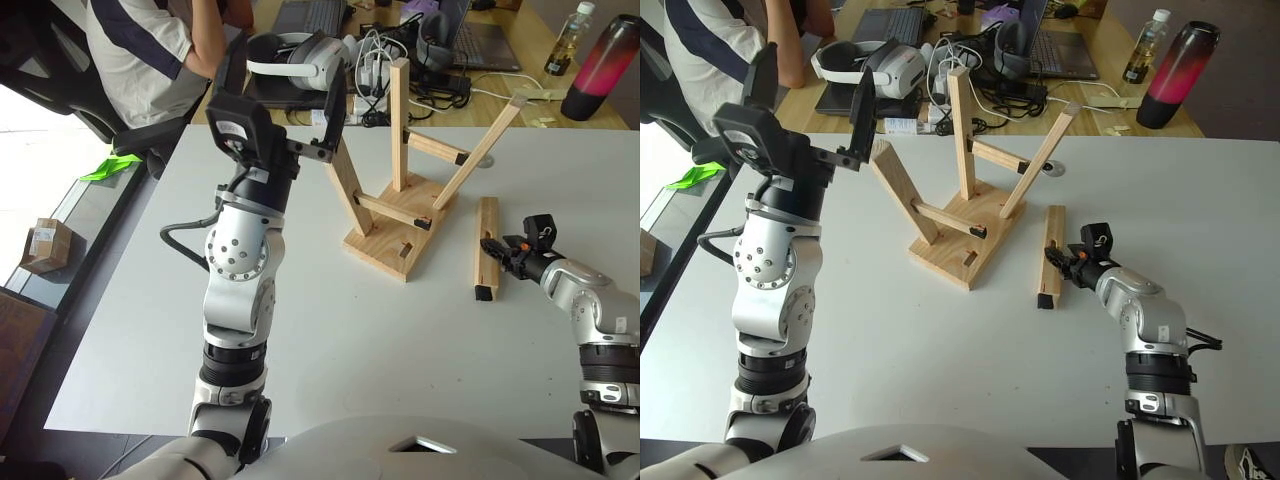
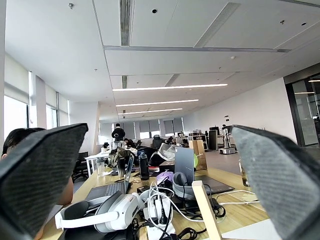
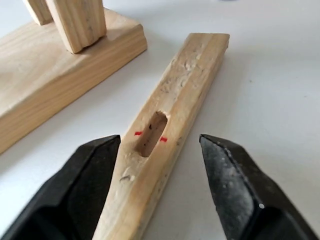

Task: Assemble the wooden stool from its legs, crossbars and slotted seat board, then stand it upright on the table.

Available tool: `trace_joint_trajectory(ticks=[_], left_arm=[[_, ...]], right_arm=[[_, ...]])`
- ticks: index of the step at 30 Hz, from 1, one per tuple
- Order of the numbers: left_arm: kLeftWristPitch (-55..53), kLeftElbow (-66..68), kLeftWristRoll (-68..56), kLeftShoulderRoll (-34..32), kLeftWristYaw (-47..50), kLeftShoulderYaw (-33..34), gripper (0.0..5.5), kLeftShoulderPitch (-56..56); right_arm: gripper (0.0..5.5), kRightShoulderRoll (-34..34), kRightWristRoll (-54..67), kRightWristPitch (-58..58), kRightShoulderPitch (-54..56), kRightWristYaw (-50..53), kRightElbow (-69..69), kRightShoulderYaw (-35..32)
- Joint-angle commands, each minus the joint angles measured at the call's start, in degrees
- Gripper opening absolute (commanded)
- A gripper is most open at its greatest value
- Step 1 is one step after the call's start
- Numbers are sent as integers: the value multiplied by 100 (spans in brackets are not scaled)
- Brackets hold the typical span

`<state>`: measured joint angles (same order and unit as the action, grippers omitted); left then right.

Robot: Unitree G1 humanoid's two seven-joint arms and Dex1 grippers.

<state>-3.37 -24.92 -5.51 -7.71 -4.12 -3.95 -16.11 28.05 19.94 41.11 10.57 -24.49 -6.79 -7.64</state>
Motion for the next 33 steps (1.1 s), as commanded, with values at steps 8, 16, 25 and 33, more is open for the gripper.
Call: trace_joint_trajectory(ticks=[8, 16, 25, 33], left_arm=[[176, 252, 190, 174, -2, 45, 540, -4], [134, 355, 221, 130, 4, 250, 540, -282], [175, 638, 212, 6, 21, 602, 540, -520], [102, 683, 166, 6, 60, 775, 540, -623]], right_arm=[[464, 498, -304, 1181, 508, -404, -383, 608], [471, 1219, -649, 1200, 120, -1141, -1402, 1106], [323, 1052, -628, 1263, -232, -863, -1598, 648], [206, 842, -584, 965, -325, -612, -1570, 248]])
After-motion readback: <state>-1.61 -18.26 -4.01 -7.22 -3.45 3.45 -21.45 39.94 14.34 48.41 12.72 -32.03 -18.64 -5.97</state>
